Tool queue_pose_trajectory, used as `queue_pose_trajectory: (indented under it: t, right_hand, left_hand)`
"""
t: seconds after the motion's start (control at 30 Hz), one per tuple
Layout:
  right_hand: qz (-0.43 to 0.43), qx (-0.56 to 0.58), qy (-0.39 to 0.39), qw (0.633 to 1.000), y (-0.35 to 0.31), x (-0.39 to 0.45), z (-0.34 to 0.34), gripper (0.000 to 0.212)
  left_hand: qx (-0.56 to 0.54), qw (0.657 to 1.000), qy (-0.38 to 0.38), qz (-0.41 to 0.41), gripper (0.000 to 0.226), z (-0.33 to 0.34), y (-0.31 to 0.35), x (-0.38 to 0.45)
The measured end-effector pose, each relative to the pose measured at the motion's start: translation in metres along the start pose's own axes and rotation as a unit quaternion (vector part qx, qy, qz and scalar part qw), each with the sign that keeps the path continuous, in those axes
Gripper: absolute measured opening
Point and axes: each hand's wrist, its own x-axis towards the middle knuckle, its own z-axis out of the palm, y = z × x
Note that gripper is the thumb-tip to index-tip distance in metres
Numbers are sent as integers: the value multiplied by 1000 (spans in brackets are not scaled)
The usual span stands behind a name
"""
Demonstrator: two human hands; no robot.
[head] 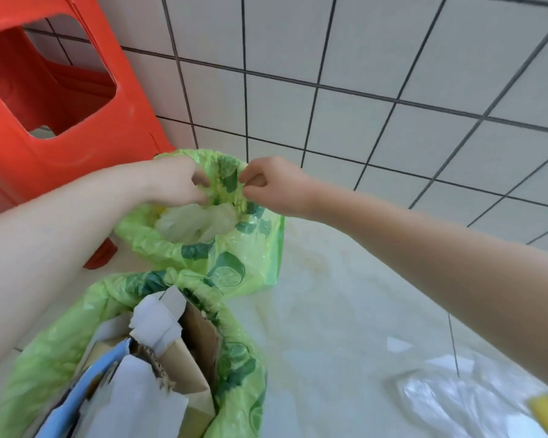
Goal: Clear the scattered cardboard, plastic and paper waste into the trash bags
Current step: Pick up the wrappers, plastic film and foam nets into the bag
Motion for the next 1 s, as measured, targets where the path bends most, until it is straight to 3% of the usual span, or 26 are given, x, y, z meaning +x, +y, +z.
queue_pose_trajectory:
  t: [0.07, 0.17, 0.27, 0.6, 0.8, 1.0]
  right_hand:
    - [15, 32, 29, 999, 15, -31, -9, 34]
    - [56, 69, 70, 994, 41, -81, -19, 32]
    - [107, 66, 85, 988, 76, -143, -31, 29]
    - [278, 6, 25, 960, 197, -352, -50, 24]
    - [364, 61, 30, 929, 262, -456, -32, 18]
    - [396, 85, 7, 914, 288, -519, 43, 22]
  left_hand:
    - [-106, 991, 57, 55, 29, 1, 29, -13]
    - [-219, 966, 86, 109, 16, 16, 77, -31]
    - [-240, 955, 85, 151, 12, 41, 130, -46]
    - [-224, 943, -97, 225, 15, 163, 278, -89]
    - [-87, 934, -171, 303, 26, 238, 338, -116]
    - [67, 908, -157, 384, 49, 295, 361, -134]
